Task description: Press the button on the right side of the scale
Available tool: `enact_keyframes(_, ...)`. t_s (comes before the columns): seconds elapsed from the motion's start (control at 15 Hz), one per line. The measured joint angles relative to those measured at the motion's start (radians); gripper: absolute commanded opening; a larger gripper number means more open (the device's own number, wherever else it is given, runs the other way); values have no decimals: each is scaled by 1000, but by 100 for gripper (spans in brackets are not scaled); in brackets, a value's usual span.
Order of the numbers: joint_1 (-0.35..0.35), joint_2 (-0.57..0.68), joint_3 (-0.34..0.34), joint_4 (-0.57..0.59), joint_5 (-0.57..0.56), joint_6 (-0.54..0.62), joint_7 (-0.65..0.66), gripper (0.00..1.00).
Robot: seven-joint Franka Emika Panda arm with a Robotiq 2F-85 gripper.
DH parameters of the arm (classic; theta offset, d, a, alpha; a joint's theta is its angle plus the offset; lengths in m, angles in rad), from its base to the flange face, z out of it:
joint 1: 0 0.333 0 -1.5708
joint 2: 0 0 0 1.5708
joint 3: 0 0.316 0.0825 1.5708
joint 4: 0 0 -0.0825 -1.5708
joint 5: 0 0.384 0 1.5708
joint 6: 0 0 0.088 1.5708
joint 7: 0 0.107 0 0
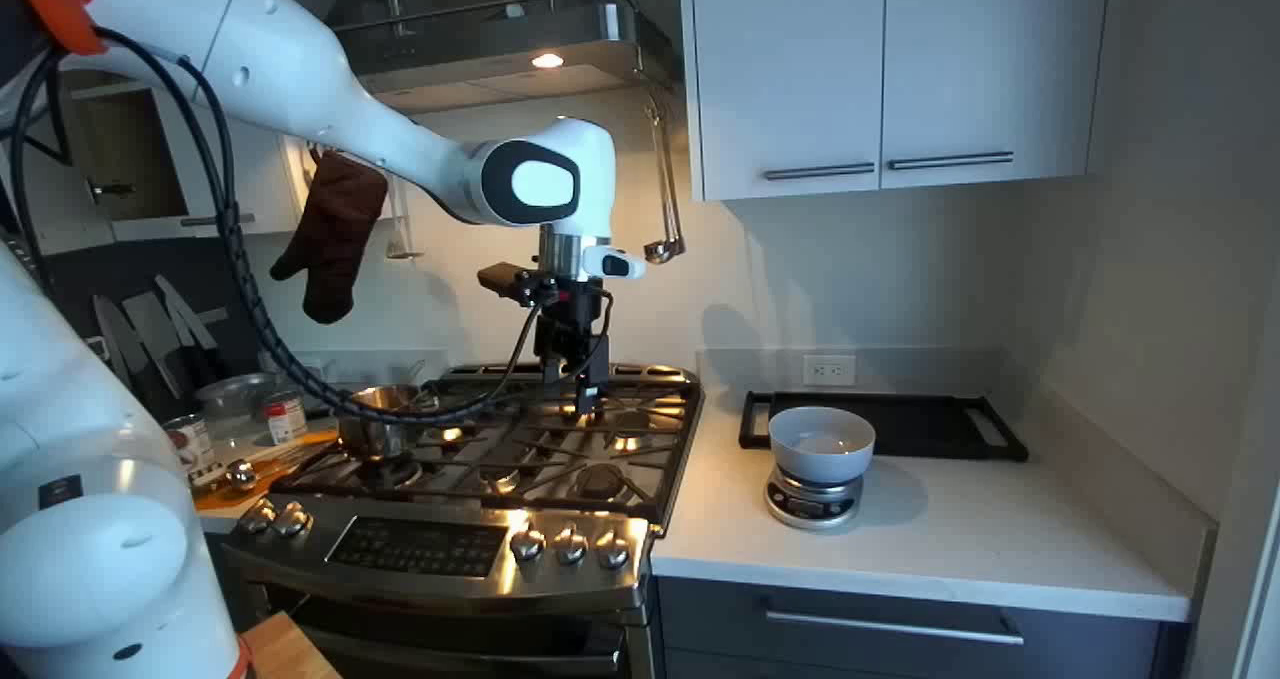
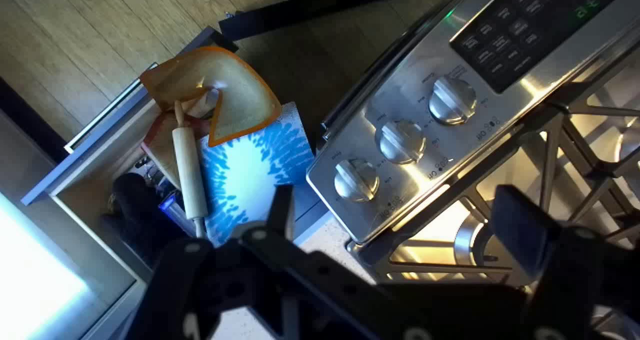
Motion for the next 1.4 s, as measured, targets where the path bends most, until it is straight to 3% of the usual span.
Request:
enact_keyframes(1.13, -1, 1, -6, 0, 0, 27, -12, 100)
enact_keyframes(1.4, -6, 24, -73, 14, 16, 101, -202, 100)
